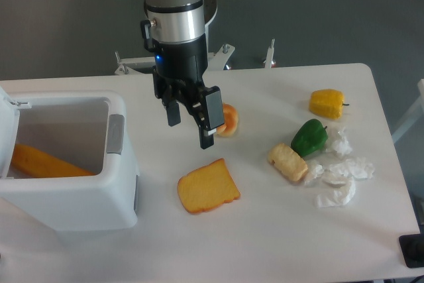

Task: Close the trash can
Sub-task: 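Raise the open gripper from beside the braided bun, then move the gripper up and over toward the trash can lid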

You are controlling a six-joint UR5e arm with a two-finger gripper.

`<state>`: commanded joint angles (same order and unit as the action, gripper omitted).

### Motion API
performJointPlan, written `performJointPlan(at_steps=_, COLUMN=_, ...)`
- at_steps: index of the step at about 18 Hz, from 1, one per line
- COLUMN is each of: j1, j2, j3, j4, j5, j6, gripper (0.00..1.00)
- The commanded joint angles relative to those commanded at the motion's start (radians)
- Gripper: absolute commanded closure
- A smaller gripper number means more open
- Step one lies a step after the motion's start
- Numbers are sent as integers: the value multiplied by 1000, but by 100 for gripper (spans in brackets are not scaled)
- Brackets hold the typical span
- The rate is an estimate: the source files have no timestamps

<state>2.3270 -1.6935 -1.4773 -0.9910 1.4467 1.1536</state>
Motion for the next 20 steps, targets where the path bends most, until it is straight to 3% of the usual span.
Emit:
performJointPlan(at_steps=13, j1=-8, j2=-5, j3=80, j4=34, j5=-156, j6=-472, gripper=0)
performJointPlan(at_steps=20, j1=-67, j2=11, j3=80, j4=34, j5=-161, j6=-739, gripper=0)
